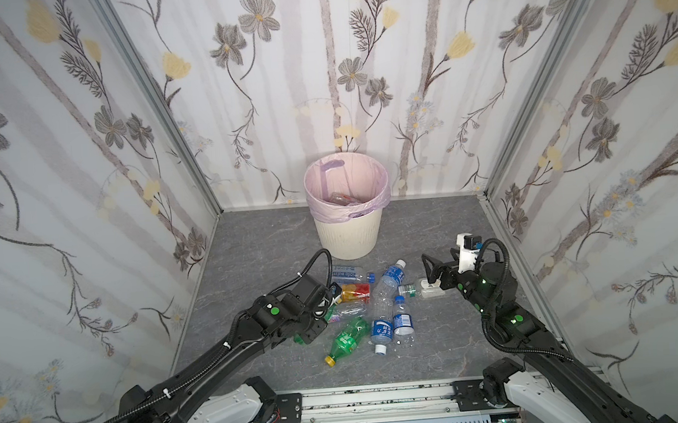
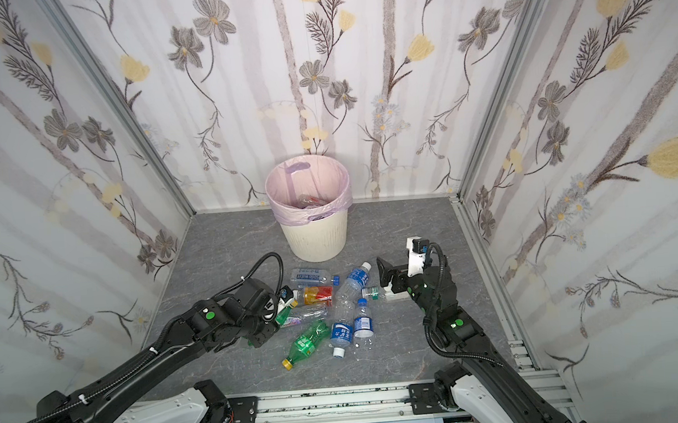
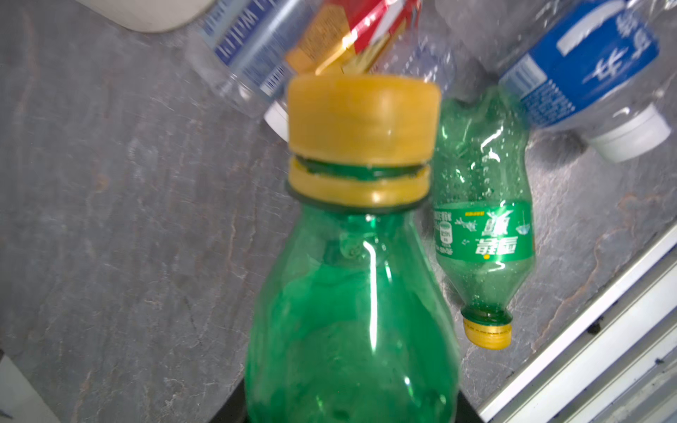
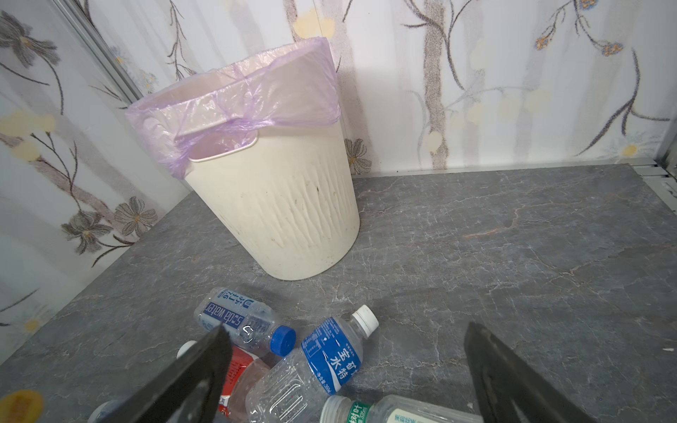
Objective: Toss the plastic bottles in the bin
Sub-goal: 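Lower the left gripper onto a green Sprite bottle and grasp it, then lift the green Sprite bottle with the left gripper over the bin and release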
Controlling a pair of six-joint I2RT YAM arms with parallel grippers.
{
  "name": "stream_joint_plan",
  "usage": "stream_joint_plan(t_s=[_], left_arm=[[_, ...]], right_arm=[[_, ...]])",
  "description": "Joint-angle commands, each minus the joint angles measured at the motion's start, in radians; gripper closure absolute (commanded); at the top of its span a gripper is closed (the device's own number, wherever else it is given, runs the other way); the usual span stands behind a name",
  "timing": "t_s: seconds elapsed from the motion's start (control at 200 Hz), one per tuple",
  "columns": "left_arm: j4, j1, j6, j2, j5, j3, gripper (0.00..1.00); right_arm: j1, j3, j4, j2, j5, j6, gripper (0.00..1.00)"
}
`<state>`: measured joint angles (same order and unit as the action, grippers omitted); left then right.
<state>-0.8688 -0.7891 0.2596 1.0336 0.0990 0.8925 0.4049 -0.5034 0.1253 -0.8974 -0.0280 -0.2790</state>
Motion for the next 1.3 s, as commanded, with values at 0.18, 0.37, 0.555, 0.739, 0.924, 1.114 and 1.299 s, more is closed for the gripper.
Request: stream_joint_plan(t_s=[0.18, 0.37, 0.555, 0.739, 0.924, 1.114, 1.299], left_arm=[[0.181, 0.018, -0.148, -0.101, 0.219, 0.126, 0.51], [0.407, 0.03, -0.267, -0.217, 0.172, 0.105, 0.53], [0.597, 0.031, -0.304, -0.259, 0.138, 0.045, 0.5], [0.669, 0.037, -0.274, -0.178, 0.112, 0.122, 0.5], [0.705, 0.139, -0.215, 0.146, -0.041, 0.485, 0.47], [0.674, 0.309, -0.394, 0.648, -0.186, 0.976, 0.0], [0.641, 0.338, -0.477, 0.698, -0.158, 0.999, 0.0]], right_arm=[[0.001, -0.004, -0.124, 0.063, -0.053, -0.024, 0.0], [0.002, -0.018, -0.153, 0.068, -0.031, -0.043, 0.0], [0.002, -0.032, -0.158, 0.054, -0.018, -0.056, 0.0], [0.004, -0.055, -0.172, 0.029, -0.003, -0.061, 0.0], [0.006, -0.063, -0.19, 0.012, -0.026, -0.063, 0.0], [0.009, -0.073, -0.227, 0.007, -0.028, -0.097, 0.0], [0.012, -0.087, -0.276, 0.036, -0.042, -0.082, 0.0]])
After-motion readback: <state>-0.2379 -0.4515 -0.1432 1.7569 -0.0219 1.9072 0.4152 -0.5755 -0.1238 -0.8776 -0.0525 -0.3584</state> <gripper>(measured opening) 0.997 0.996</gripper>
